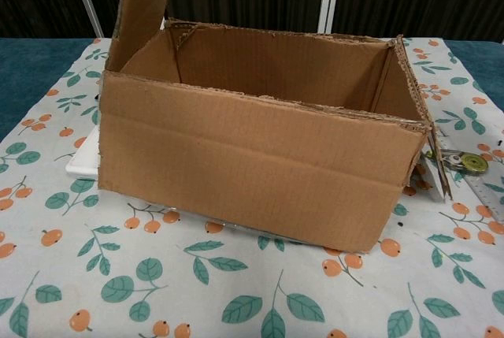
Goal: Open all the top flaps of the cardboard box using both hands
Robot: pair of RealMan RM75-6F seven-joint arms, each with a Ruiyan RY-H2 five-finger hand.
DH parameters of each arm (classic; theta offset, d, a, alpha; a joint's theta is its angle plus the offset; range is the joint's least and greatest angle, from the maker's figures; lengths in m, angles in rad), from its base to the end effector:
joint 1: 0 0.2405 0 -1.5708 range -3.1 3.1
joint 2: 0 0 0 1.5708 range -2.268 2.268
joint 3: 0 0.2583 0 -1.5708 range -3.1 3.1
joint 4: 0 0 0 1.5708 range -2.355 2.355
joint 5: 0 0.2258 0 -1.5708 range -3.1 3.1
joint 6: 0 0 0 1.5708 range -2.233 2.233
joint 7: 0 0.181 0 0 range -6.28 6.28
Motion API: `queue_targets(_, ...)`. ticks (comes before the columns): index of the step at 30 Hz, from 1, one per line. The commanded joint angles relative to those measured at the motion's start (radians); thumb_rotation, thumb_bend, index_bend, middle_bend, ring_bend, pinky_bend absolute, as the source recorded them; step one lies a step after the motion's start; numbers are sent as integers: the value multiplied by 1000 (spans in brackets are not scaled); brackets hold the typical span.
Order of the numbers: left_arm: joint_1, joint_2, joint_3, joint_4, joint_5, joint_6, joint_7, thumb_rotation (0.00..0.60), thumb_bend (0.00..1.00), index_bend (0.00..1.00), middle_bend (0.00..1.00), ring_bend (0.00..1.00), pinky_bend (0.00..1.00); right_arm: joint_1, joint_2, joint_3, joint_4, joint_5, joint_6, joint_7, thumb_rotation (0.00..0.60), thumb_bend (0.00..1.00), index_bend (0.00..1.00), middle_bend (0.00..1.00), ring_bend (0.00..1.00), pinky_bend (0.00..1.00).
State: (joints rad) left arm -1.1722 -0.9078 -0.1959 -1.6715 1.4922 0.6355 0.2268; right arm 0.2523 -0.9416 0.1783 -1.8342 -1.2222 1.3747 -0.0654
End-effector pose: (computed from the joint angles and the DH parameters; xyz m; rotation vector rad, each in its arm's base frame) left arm 0.0113 0.4296 0.1117 -2.2628 0.0216 -0.7614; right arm -0.2753 -0.2896 0.1978 1.2760 -0.9169 0.9367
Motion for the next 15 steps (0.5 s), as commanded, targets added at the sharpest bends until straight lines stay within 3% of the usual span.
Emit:
queue_targets(1, 76, 93, 25, -59, 15, 63, -13, 600, 984, 446, 596, 462, 526, -1, -1, 0, -3, -4, -2, -2, 600, 412, 0, 0, 0, 207)
queue_targets(12, 317, 255, 131, -95, 76, 247, -46, 600, 968, 440, 586, 455, 523, -1, -7, -12, -27, -36, -11, -37, 600, 414, 0, 0, 0, 207)
queue_targets(15, 389, 272, 147, -93, 64, 319, -61, 600, 835, 405, 541, 419, 501, -1, -8, -15, -31, -45, -13, -50, 600, 413, 0, 0, 0, 207)
